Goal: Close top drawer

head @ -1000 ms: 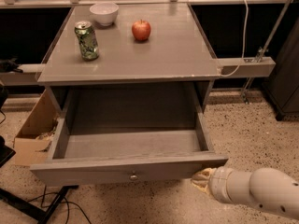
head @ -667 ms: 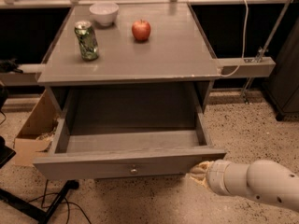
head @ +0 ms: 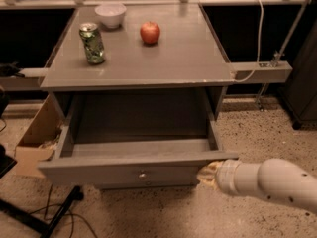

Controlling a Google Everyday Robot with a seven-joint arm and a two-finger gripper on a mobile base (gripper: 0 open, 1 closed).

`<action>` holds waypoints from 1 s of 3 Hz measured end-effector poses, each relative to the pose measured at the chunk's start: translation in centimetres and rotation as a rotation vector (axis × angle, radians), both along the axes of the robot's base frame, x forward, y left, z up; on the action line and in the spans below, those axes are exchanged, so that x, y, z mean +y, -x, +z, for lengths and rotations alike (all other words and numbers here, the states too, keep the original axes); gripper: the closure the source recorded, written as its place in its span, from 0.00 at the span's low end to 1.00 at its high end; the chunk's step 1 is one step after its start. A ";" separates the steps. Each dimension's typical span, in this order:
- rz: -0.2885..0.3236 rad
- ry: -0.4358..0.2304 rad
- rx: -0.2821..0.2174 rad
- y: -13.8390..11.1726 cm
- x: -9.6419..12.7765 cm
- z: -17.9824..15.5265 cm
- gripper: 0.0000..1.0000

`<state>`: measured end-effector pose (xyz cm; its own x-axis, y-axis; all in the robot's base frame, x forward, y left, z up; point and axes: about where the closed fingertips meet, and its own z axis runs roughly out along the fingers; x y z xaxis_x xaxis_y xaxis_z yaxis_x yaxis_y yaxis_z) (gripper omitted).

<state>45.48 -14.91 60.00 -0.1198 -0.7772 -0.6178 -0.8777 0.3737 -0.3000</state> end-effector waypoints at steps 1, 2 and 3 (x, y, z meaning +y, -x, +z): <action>0.027 -0.005 -0.033 -3.3 1.1 1.8 1.00; 0.027 -0.005 -0.033 -3.2 1.0 1.8 1.00; 0.056 -0.014 -0.068 -6.7 2.4 3.7 1.00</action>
Offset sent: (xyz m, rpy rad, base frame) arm 0.2392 0.0817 0.1306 0.0612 -0.2349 0.1932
